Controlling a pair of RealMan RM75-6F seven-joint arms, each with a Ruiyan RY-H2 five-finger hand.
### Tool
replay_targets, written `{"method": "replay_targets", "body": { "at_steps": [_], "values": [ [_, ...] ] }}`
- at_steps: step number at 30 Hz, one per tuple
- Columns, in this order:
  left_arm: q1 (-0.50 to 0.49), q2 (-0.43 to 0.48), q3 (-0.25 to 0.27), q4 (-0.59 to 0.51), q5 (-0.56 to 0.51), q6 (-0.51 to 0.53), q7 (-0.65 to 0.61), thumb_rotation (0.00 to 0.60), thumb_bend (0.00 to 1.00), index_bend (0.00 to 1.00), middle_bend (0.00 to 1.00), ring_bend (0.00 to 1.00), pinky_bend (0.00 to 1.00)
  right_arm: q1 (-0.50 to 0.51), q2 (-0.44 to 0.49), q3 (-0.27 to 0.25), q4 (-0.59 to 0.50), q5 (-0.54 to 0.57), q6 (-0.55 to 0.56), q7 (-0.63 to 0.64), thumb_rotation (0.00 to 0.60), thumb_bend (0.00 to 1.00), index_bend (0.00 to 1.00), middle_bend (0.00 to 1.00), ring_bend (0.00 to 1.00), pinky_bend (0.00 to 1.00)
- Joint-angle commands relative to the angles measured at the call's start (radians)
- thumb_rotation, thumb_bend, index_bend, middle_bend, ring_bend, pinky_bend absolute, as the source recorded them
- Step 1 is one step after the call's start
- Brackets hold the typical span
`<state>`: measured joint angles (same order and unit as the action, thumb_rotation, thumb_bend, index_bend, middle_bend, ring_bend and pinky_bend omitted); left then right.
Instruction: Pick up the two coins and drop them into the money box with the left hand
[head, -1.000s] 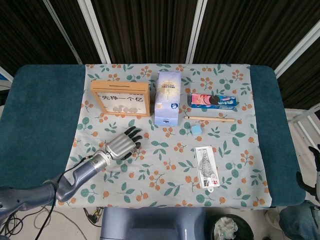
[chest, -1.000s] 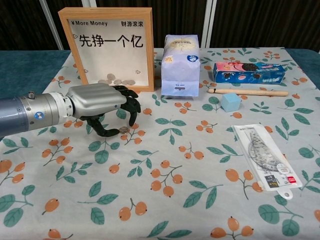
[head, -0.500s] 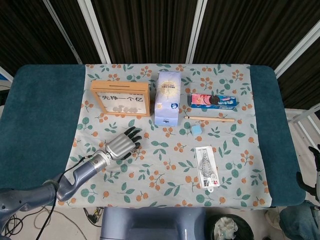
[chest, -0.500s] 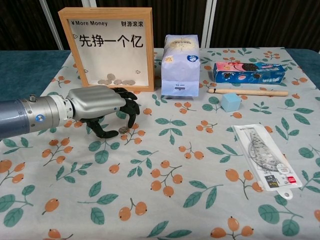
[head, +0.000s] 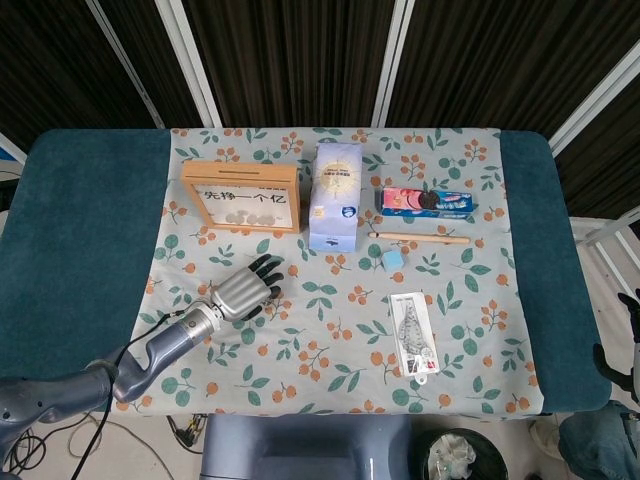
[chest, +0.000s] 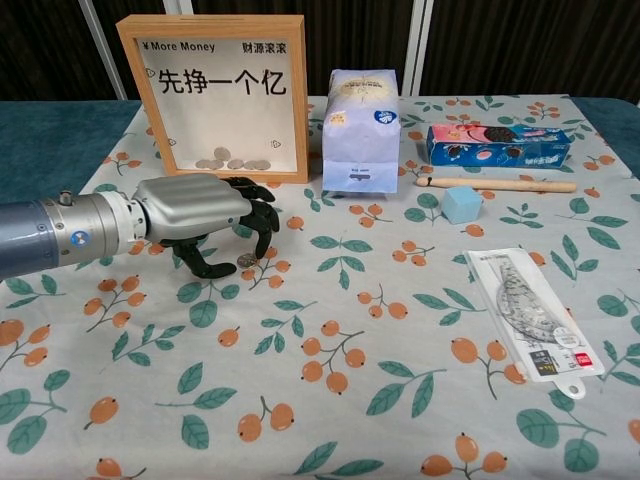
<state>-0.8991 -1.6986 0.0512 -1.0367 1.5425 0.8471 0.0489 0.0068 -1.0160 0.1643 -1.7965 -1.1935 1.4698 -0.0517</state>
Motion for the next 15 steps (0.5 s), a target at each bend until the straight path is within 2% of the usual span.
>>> {"method": "replay_targets", "body": {
  "at_steps": [1,15],
  "values": [
    [0.001,0.000,0.000,0.001,0.002,-0.001,0.003,0.600,0.38,0.42,0.17,0.00,0.00,0.000,0.000,0.000,0.000,0.000,0.000,0.000,0.600,0.44,0.15,0.07,0.01,0.00],
    [0.012,0.001,-0.009,0.008,0.016,0.019,0.016,0.600,0.38,0.43,0.17,0.00,0.00,0.000,0.000,0.000,-0.002,0.005,0.000,-0.004,0.600,0.44,0.15,0.07,0.01,0.00]
  ]
}}
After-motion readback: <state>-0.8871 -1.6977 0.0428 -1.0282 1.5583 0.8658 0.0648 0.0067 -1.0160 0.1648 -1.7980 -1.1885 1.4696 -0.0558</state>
